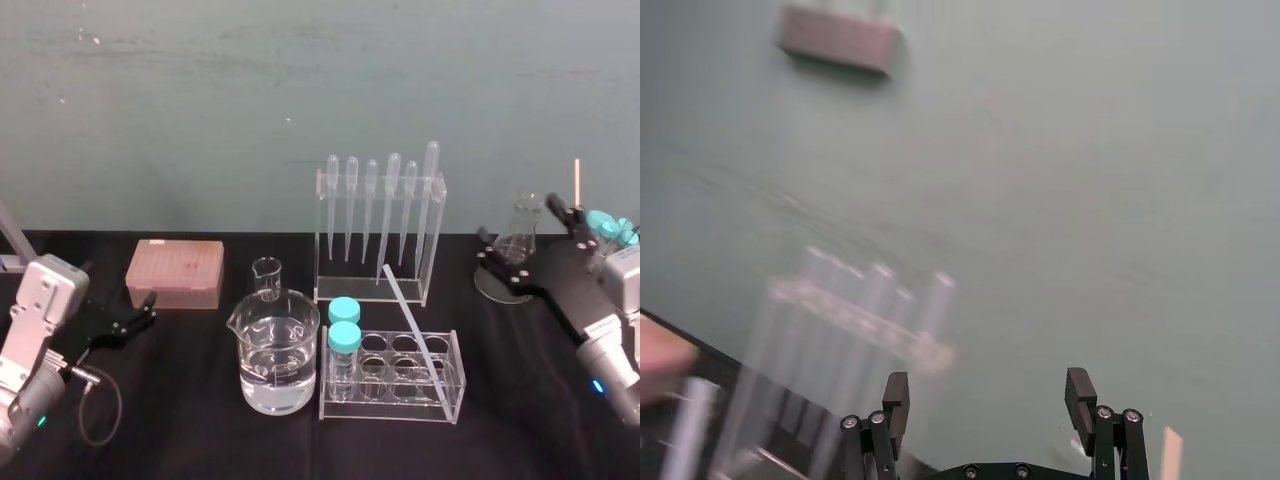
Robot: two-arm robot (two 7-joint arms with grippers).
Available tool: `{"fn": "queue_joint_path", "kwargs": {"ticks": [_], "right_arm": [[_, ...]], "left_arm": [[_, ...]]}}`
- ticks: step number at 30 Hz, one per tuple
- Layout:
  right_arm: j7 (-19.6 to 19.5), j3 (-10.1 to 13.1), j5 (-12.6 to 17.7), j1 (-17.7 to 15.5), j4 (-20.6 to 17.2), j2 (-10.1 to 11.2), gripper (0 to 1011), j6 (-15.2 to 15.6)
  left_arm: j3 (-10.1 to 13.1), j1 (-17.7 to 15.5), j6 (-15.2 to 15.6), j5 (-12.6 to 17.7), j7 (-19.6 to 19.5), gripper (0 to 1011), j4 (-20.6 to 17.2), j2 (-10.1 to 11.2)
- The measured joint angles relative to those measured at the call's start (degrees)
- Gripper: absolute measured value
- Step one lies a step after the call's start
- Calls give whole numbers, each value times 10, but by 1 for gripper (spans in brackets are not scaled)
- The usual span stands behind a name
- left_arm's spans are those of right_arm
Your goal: Pick up the stirring rod with one hand, then place it down.
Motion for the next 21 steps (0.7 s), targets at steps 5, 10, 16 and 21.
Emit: {"fn": "queue_joint_path", "kwargs": {"ticks": [5,10,16,21], "right_arm": [[92,-20,48,18,-3,-1,1003,-9],[190,-39,116,37,0,-3,1003,31],[264,-47,176,56,16,-9,1003,106],[296,-48,209,71,35,-17,1003,178]], "left_arm": [[0,0,0,0,0,1000,0,0],[0,0,0,0,0,1000,0,0],[0,0,0,0,0,1000,0,0],[0,0,0,0,0,1000,0,0]]}}
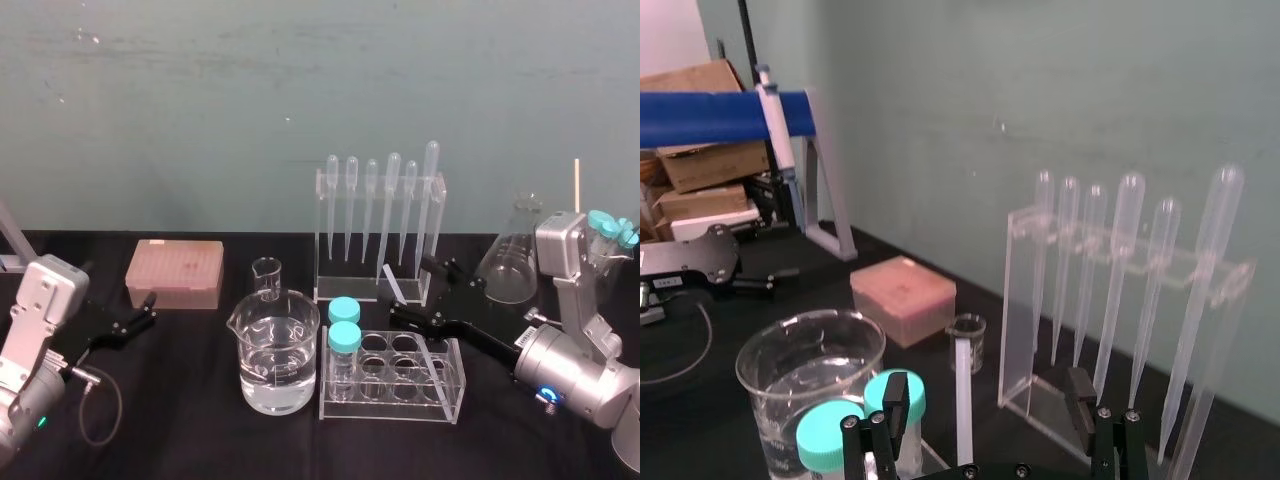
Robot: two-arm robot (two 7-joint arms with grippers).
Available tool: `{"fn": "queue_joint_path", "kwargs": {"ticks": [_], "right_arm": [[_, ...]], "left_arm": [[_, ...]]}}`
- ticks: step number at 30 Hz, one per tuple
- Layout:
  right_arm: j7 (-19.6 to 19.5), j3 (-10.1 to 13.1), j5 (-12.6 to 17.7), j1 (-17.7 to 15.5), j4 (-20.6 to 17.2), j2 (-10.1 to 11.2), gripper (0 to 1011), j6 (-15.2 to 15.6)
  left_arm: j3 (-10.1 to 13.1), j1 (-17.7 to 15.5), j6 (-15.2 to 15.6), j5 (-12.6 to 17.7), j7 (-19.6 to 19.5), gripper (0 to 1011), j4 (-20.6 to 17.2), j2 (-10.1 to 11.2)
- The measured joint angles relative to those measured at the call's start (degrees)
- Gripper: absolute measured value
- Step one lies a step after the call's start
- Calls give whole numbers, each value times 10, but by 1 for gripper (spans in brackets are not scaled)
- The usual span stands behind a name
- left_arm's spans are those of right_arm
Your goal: Pick up the stirring rod with one hand, then place it down.
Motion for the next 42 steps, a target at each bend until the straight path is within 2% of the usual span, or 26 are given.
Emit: {"fn": "queue_joint_path", "kwargs": {"ticks": [4,11,27,30,35,42], "right_arm": [[10,1,6,10,18,-8,1003,32],[17,4,5,19,35,-17,1003,52],[16,4,4,17,32,-16,995,49],[15,4,4,17,31,-15,947,48],[15,4,3,16,31,-15,812,47],[15,4,3,16,30,-15,575,47]], "left_arm": [[0,0,0,0,0,1000,0,0],[0,0,0,0,0,1000,0,0],[0,0,0,0,0,1000,0,0],[0,0,0,0,0,1000,0,0],[0,0,0,0,0,1000,0,0],[0,0,0,0,0,1000,0,0]]}}
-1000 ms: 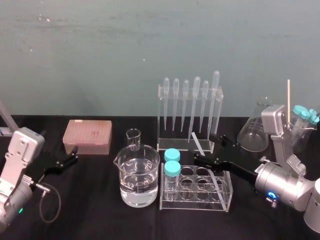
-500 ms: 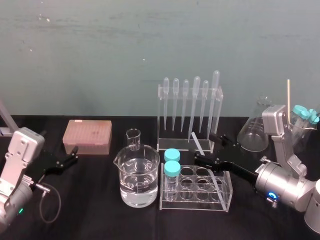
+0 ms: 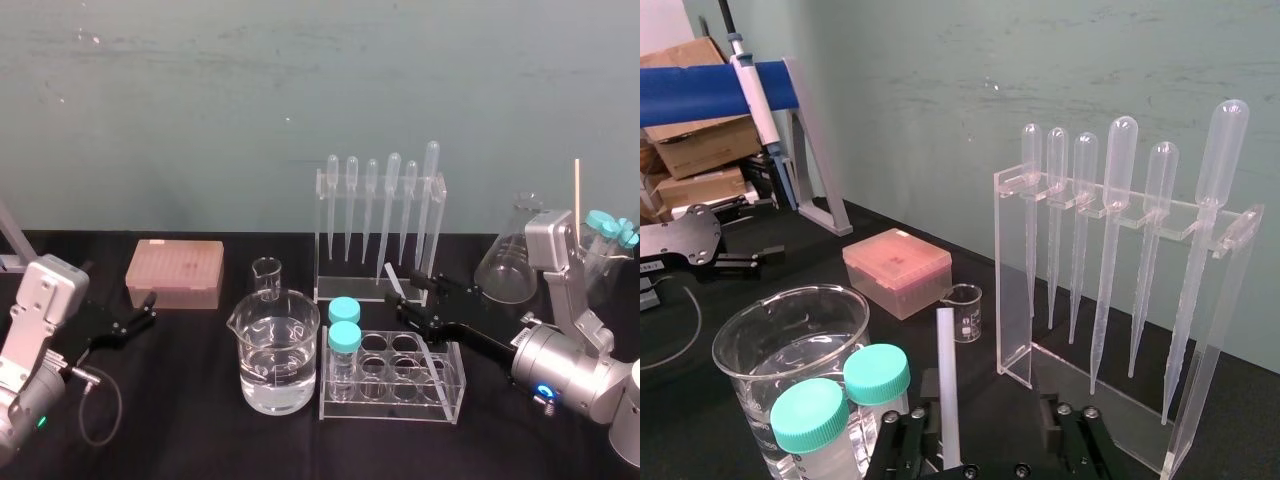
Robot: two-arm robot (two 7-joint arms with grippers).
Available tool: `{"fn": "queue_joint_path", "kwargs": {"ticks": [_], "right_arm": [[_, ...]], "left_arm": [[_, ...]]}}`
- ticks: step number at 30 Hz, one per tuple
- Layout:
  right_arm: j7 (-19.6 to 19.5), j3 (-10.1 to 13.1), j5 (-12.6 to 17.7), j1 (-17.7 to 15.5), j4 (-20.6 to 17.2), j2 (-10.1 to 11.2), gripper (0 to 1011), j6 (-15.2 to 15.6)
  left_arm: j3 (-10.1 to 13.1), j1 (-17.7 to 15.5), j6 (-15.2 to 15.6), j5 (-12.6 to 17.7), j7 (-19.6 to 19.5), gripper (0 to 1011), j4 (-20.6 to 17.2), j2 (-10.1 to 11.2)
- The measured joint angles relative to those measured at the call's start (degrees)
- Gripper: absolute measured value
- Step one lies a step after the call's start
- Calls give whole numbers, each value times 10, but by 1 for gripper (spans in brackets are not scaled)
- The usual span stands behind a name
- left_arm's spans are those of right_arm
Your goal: Pick up the stirring rod with one hand, then place it down.
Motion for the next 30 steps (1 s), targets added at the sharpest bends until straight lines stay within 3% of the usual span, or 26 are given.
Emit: {"fn": "queue_joint_path", "kwargs": {"ticks": [12,17,27,30], "right_arm": [[-1,0,0,0,-1,0,190,-1],[-1,0,0,0,-1,0,78,-1],[-1,1,-1,-1,-1,0,68,-1],[-5,11,-3,-5,-2,-5,68,-12]], "left_arm": [[0,0,0,0,0,1000,0,0],[0,0,0,0,0,1000,0,0],[0,0,0,0,0,1000,0,0],[0,0,0,0,0,1000,0,0]]}}
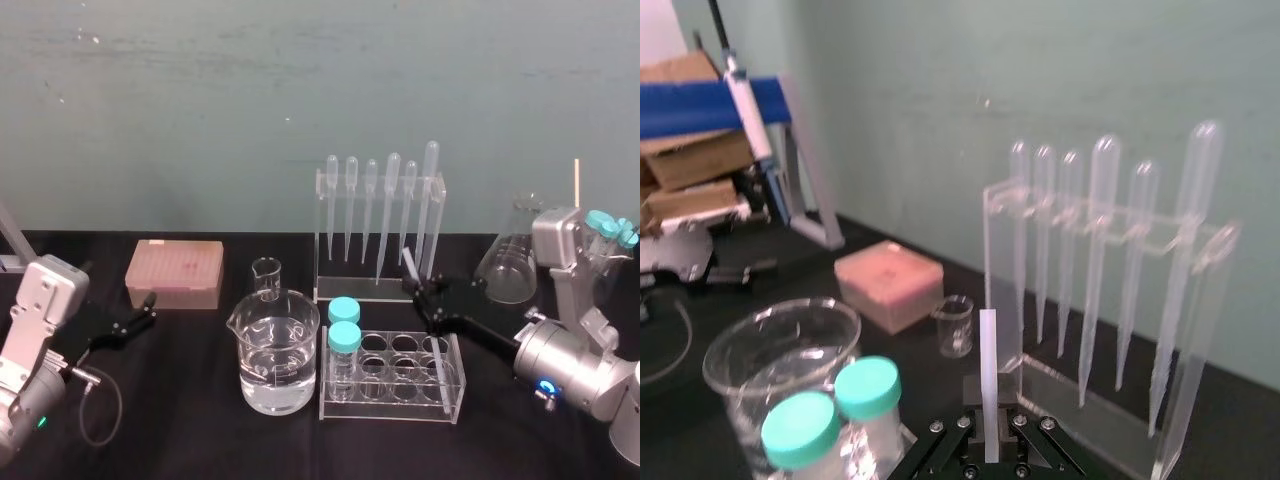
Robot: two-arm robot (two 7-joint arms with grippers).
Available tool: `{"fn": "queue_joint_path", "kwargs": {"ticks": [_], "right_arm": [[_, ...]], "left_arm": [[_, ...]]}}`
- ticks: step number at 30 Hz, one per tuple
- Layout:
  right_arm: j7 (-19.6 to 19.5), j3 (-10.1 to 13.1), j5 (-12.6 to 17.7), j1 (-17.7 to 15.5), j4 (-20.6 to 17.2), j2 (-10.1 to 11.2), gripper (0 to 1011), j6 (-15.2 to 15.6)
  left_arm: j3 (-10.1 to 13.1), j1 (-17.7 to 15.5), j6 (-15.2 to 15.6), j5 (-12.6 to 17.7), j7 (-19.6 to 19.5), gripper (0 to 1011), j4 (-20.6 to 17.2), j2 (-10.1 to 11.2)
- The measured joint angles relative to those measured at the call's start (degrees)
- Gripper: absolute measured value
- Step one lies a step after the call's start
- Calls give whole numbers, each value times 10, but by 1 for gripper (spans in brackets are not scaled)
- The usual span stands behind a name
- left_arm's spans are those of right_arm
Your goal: Pick up the stirring rod with one hand, then place it down.
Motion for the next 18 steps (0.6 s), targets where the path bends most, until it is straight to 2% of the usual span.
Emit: {"fn": "queue_joint_path", "kwargs": {"ticks": [7,13,14,16,18], "right_arm": [[-2,34,19,-7,-16,-21,67,-28],[-3,65,29,-11,-35,-41,67,-73],[-9,73,19,-13,-39,-47,68,-99],[-17,79,4,-16,-40,-53,68,-132],[-29,89,-25,-21,-34,-65,67,-194]], "left_arm": [[0,0,0,0,0,1000,0,0],[0,0,0,0,0,1000,0,0],[0,0,0,0,0,1000,0,0],[0,0,0,0,0,1000,0,0],[0,0,0,0,0,1000,0,0]]}}
